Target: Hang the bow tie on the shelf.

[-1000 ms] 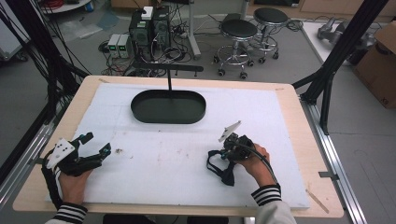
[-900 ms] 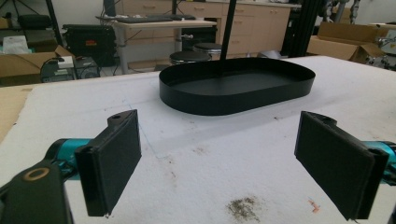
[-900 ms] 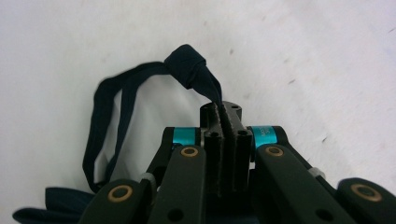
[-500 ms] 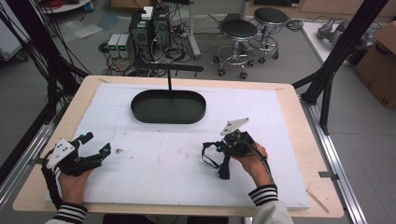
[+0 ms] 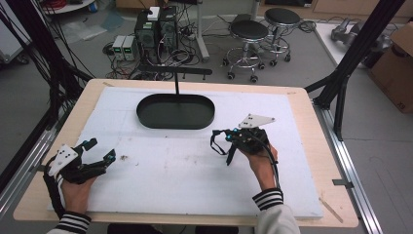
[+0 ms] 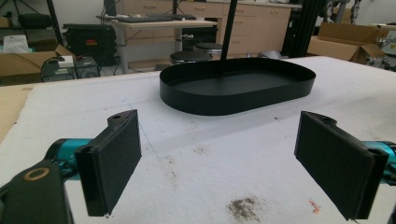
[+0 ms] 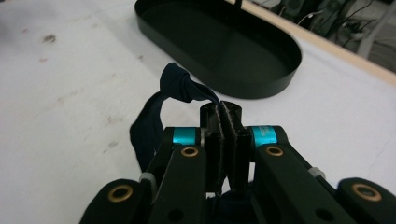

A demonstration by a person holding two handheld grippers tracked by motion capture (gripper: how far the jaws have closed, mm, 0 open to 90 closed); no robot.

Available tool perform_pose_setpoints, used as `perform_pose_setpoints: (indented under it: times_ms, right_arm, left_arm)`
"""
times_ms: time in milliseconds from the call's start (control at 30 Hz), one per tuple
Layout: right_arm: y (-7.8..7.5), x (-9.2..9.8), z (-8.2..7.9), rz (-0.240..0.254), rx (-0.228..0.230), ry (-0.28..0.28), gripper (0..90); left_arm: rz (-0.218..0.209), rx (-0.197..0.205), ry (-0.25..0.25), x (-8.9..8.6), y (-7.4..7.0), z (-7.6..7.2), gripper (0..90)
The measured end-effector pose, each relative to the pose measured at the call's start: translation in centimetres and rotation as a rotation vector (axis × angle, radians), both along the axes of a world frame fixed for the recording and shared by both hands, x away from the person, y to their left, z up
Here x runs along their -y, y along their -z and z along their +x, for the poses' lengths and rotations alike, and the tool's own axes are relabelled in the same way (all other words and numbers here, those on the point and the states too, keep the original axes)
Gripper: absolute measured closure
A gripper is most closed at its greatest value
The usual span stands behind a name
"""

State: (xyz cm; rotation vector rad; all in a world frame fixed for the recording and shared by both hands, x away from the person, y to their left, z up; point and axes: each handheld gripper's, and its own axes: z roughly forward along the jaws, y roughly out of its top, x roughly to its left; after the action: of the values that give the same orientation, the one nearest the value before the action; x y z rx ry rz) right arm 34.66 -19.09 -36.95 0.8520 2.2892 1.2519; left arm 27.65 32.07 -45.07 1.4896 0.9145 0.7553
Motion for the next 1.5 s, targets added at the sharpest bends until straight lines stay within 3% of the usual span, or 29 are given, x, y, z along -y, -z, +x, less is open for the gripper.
perform_pose_setpoints:
  times_ms: [100, 233, 500, 767, 1200, 1500]
  right_arm:
    - [-0.5, -0.3, 0.2, 0.03, 0.036, 0.044, 87.4]
    - [-0.9, -0.7, 0.9, 0.093, 0.044, 0.09, 87.4]
    - [-1.6, -2.2, 1.7, 0.148, 0.094, 0.123, 87.4]
    - [-2.3, -2.9, 2.9, 0.206, 0.105, 0.135, 87.4]
    - [-3.9, -5.5, 5.7, 0.223, 0.128, 0.125, 87.4]
    - [-5.3, -6.8, 7.5, 0.188, 0.162, 0.14, 87.4]
  left_arm:
    - [-0.003, -0.001, 0.0, 0.0, 0.0, 0.0, 15.0]
    - [0.0, 0.0, 0.0, 0.0, 0.0, 0.0, 15.0]
    - [-0.005, -0.001, 0.001, 0.0, 0.0, 0.0, 14.9]
    - [-0.009, -0.005, -0.003, 0.0, 0.0, 0.0, 15.0]
    - [-0.008, -0.005, -0.003, 0.0, 0.0, 0.0, 15.0]
    - [0.001, -0.001, 0.001, 0.0, 0.0, 0.0, 15.0]
